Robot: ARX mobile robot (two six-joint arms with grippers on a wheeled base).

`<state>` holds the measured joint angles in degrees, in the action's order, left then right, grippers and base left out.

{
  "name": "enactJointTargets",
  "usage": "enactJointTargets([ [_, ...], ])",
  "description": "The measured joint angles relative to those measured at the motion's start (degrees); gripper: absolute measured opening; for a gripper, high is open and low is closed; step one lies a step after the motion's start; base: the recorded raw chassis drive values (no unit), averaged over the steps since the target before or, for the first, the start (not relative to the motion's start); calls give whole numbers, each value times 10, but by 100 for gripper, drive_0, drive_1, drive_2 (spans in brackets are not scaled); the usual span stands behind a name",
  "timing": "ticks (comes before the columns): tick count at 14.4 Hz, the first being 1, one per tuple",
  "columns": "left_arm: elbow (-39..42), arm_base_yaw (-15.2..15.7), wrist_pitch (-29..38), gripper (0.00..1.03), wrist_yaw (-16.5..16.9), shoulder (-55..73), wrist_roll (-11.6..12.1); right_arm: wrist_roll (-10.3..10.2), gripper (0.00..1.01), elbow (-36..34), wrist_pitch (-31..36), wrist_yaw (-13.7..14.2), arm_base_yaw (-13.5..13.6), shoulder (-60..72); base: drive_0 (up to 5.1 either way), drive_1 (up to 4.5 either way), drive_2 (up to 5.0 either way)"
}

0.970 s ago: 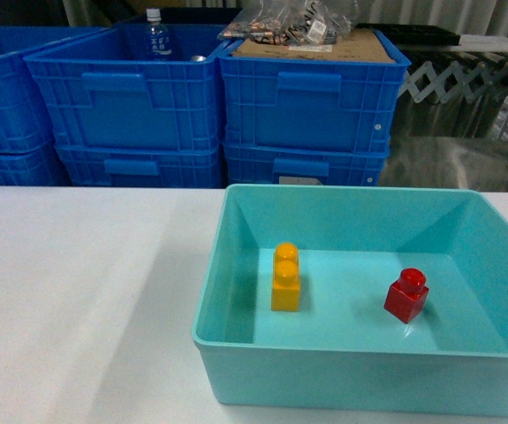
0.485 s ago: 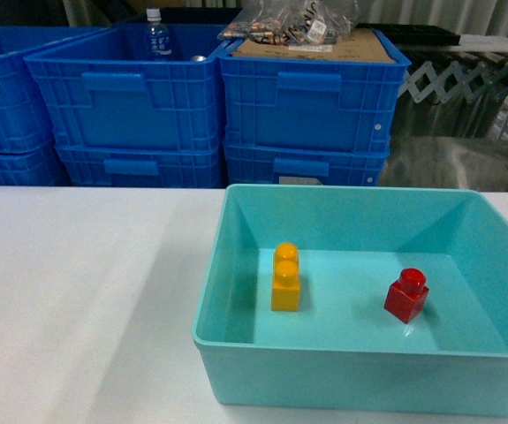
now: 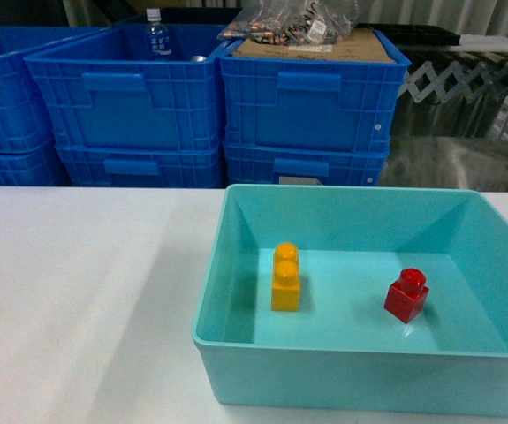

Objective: Pick red block from blue box to shelf

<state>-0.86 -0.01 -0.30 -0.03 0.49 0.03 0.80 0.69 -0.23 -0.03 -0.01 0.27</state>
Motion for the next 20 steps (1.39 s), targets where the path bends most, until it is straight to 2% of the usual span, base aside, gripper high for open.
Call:
enactJointTargets([
  [13,0,0,0,98,0,0,0,0,98,0,0,0,0,0,0,0,0],
  [14,0,0,0,98,0,0,0,3,98,4,-19,-9,-2,4,0,0,0],
  [15,0,0,0,98,0,0,0,22,98,34,-28,-7,12,120,0,0,0],
  [17,0,0,0,98,0,0,0,22,98,81,30,12,53,240,0,0,0],
  [18,0,0,0,98,0,0,0,11,98,123,79,21,82,347,0,0,0],
  [20,0,0,1,98,-1,0,0,-26,98,195,142,16,106,525,0,0,0],
])
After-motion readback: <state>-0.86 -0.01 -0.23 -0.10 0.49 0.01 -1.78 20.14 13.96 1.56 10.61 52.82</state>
